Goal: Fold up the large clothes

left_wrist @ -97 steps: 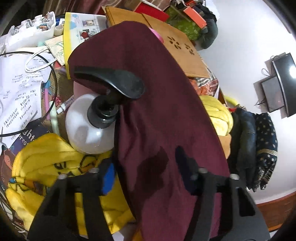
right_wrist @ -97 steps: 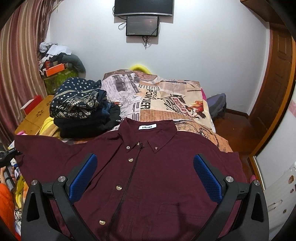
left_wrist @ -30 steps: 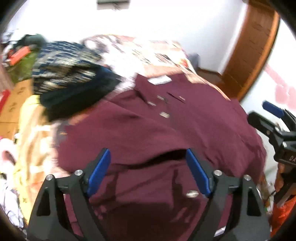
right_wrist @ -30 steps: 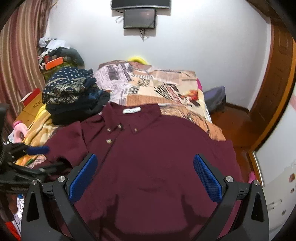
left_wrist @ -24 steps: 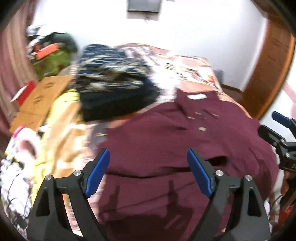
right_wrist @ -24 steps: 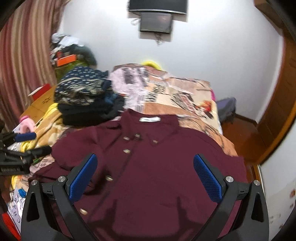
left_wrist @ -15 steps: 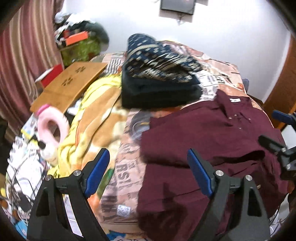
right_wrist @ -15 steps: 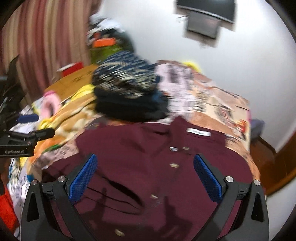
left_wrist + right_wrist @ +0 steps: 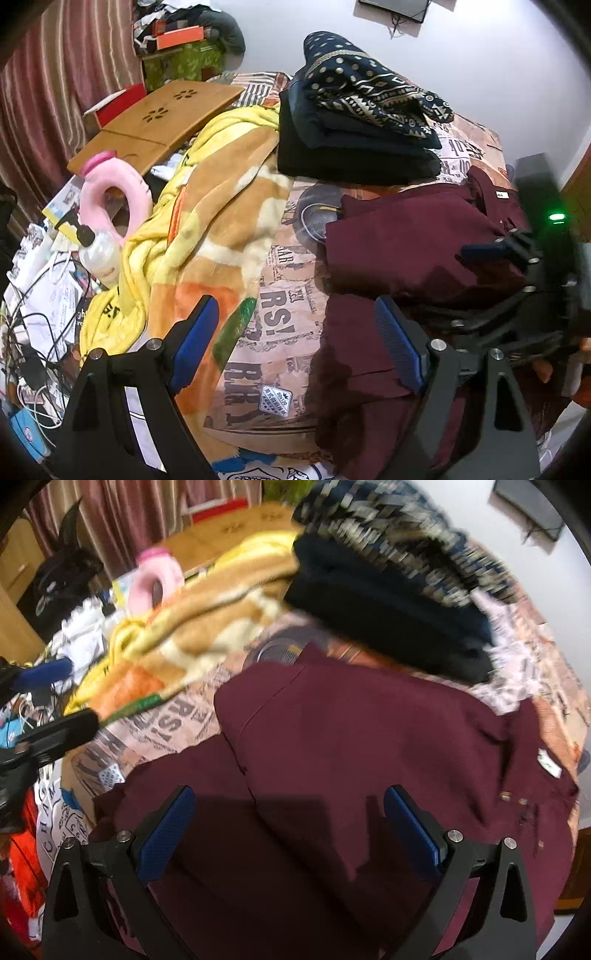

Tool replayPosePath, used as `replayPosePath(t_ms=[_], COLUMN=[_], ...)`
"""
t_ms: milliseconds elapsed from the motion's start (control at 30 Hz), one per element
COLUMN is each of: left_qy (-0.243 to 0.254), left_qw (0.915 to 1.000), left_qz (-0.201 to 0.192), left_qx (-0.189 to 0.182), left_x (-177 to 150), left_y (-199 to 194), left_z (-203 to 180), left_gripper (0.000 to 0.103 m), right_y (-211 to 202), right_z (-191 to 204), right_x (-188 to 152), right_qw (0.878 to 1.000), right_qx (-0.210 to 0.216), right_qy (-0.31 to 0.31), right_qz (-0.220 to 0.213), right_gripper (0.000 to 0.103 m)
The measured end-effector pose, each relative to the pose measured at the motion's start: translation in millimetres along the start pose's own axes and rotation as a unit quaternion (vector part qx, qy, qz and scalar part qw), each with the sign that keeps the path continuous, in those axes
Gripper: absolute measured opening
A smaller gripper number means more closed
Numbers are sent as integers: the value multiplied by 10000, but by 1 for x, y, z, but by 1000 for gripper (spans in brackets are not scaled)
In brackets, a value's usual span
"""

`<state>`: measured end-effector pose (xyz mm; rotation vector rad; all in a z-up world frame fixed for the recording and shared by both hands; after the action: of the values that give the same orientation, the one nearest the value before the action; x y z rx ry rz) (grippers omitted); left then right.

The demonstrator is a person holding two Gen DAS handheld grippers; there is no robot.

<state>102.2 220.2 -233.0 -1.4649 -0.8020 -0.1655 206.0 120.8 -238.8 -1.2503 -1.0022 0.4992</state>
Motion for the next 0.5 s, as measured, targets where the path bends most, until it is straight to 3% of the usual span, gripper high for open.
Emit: replayPosePath(t_ms=[100,233,367,500], left_qy=[-63,-124,-104,-56], left_qw=[10000,9999,9999,10000], left_qz=[48,63,-17,-38], left_qx=[-41,-89,56,5], left_x=[-1,-2,1,4], left_y=[4,8,10,8], left_z=[3,4,3,-1], left_gripper=[85,85,85,85], right_y=[22,30,31,24], right_z=[0,6,3,-5], right_x=[0,-3,-2,1], right_qw=[9993,9977,9943,9977], right_qx=[-87,-418,-881,-562], right_qy=[10,-367,-578,-366], right_qz=[368,391,162,68], right_gripper=[99,97,64,19])
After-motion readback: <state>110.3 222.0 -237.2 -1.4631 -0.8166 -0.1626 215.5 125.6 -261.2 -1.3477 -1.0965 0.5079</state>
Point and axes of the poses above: each gripper's, at about its wrist camera, not at the fingertips, and y roughly the way its jaws point, z to its left, x to its top, the point moved 5 cm from there along y, roughly the way its jaws point, and after that the axes turned 4 degrees about y, right-handed, at the moved point
